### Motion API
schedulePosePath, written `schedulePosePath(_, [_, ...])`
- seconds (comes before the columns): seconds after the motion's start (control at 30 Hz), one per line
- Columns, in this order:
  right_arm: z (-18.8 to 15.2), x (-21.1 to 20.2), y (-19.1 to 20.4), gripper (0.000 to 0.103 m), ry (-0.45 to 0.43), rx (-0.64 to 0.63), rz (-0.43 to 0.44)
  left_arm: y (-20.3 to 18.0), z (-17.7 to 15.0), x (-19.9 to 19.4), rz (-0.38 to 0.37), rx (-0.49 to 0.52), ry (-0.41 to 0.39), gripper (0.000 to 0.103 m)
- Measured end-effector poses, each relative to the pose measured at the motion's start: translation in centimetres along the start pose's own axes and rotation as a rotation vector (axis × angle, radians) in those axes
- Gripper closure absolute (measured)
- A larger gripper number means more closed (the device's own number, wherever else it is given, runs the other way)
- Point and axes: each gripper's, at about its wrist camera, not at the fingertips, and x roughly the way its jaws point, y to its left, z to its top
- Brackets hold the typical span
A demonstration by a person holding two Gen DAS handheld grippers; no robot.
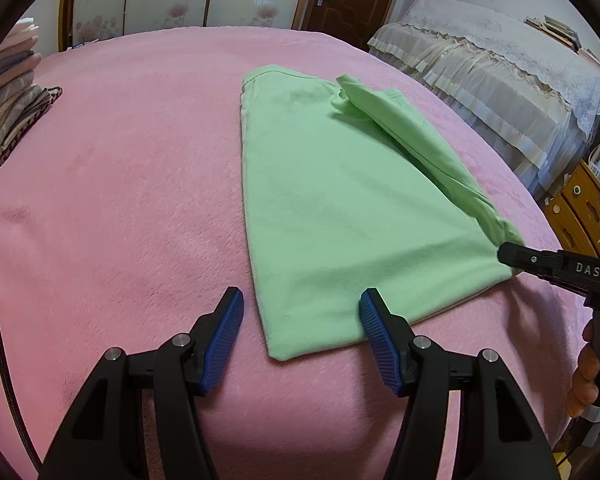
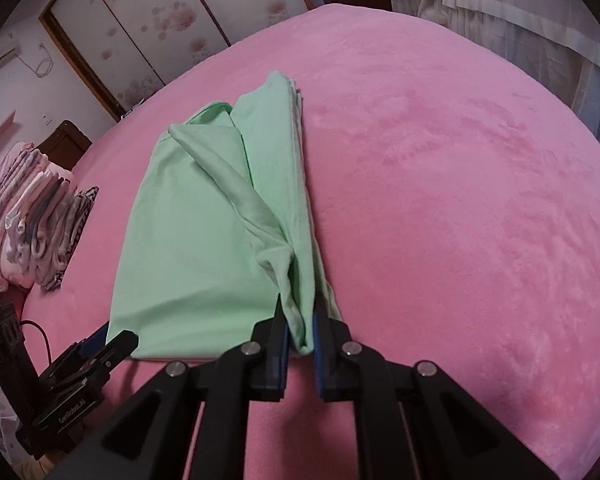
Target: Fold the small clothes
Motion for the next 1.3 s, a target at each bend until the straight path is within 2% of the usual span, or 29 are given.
schedulePosePath(0.07, [0.0,-0.8,0.4,0.09,-0.018,-0.024,-0.033,0.0,0.2,-0.3,0.003,-0.007,0.002,0.044])
schedulePosePath(0.17, [0.6,-2.8,2.3,0.087,-0.079,-0.11,-0.127,0.0,0.4,-1.4,0.002,-0.022,-0.021,0.044])
schedulePosePath(0.23, [1.5,-3.8,3.3,0.084,-0.108,-0.153,-0.136,0.1,0.7,-2.2,-0.011,-0.036,-0.044,0.044])
schedulePosePath(0.3, [2.6,-4.4,4.8,0.07,-0.128,-0.209,-0.119,0.2,1.1,-2.8,-0.019,-0.048,-0.067,0.044])
schedulePosePath(0.37, [3.8,-4.2,6.3,0.063,-0.141,-0.262,-0.125,0.2,1.7,-3.0,-0.026,-0.051,-0.087,0.043])
schedulePosePath(0.5, [6.2,-0.9,11.0,0.062,-0.128,-0.428,-0.127,0.3,3.5,-2.3,-0.013,-0.046,-0.112,0.039])
schedulePosePath(0.63, [7.9,3.7,14.1,0.062,-0.104,-0.533,-0.163,1.0,6.0,-0.8,0.03,-0.066,-0.116,0.039])
schedulePosePath(0.73, [8.7,7.0,15.2,0.062,-0.066,-0.55,-0.193,1.7,7.9,0.9,0.076,-0.088,-0.087,0.037])
schedulePosePath(0.87, [9.1,10.2,15.5,0.062,-0.026,-0.559,-0.239,2.9,10.1,3.1,0.034,-0.137,-0.06,0.037])
schedulePosePath(0.93, [9.5,10.8,15.2,0.062,-0.023,-0.541,-0.255,3.2,11.1,4.1,0.02,-0.14,-0.055,0.037])
schedulePosePath(0.97, [9.8,10.9,14.9,0.066,-0.027,-0.529,-0.262,3.3,11.5,4.6,0.019,-0.135,-0.049,0.037])
schedulePosePath(1.0, [10.1,11.0,14.5,0.076,-0.019,-0.514,-0.269,3.3,11.9,5.1,0.023,-0.13,-0.044,0.037])
schedulePosePath(1.17, [11.8,10.6,12.5,0.098,-0.006,-0.422,-0.212,2.6,14.3,7.9,0.036,-0.091,-0.021,0.037])
schedulePosePath(1.3, [13.7,9.3,10.3,0.098,-0.045,-0.325,-0.178,2.4,15.9,9.6,0.074,-0.077,-0.012,0.037])
